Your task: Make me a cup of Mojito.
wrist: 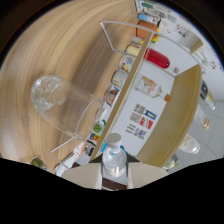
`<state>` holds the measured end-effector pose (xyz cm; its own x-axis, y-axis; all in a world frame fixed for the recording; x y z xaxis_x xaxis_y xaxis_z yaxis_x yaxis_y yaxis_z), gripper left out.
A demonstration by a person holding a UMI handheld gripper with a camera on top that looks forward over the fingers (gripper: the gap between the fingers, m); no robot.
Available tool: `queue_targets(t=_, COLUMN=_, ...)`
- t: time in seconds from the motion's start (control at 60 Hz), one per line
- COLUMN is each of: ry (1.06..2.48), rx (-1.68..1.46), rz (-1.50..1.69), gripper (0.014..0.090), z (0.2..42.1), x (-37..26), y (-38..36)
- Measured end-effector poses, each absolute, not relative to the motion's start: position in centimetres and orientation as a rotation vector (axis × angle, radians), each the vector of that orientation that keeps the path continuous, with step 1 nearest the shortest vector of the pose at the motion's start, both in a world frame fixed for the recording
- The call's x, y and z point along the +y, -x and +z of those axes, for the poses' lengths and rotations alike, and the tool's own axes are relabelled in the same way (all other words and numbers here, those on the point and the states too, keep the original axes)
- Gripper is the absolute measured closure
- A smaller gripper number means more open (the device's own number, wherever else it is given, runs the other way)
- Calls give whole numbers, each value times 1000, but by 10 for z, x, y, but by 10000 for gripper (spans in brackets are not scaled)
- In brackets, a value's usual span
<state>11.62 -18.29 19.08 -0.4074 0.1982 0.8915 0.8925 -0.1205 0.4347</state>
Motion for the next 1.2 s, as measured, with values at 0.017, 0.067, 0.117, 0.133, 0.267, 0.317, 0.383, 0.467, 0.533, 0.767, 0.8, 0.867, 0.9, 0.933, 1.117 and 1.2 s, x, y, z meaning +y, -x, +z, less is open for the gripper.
queue_targets(t=0.017, ry=1215, rx=-1582, rz=-1569, gripper=705, z=192, x=-183, y=-115)
queue_targets(t=0.067, ry=1224, rx=-1575, rz=-1553, gripper=706, z=193, x=-185, y=-114)
queue_targets(t=0.117, ry=1254, rx=-1547, rz=-1515, gripper=705, z=194, x=-187, y=-113)
queue_targets(t=0.133, ry=1268, rx=-1531, rz=-1499, gripper=706, z=195, x=-187, y=-113)
queue_targets(t=0.267, ry=1525, rx=-1261, rz=-1241, gripper=704, z=205, x=-195, y=-117)
queue_targets(t=0.317, ry=1622, rx=-1106, rz=-1102, gripper=704, z=214, x=-198, y=-118)
queue_targets(t=0.383, ry=1728, rx=-890, rz=-854, gripper=704, z=226, x=-202, y=-118)
queue_targets(t=0.467, ry=1834, rx=-587, rz=-523, gripper=702, z=231, x=-203, y=-114)
queue_targets(t=0.533, ry=1869, rx=-408, rz=-304, gripper=703, z=227, x=-205, y=-116)
queue_targets(t=0.767, ry=2019, rx=-37, rz=50, gripper=704, z=141, x=-201, y=-145)
queue_targets(t=0.8, ry=2043, rx=-30, rz=53, gripper=703, z=126, x=-199, y=-147)
queue_targets(t=0.867, ry=2081, rx=-28, rz=52, gripper=704, z=99, x=-197, y=-150)
queue_targets(t=0.9, ry=2094, rx=-33, rz=60, gripper=705, z=88, x=-196, y=-150)
queue_targets(t=0.933, ry=2112, rx=-30, rz=69, gripper=704, z=77, x=-198, y=-151)
queue_targets(t=1.117, ry=2184, rx=-18, rz=101, gripper=706, z=36, x=-203, y=-149)
queue_targets(t=1.2, ry=2194, rx=-26, rz=92, gripper=705, z=26, x=-202, y=-150)
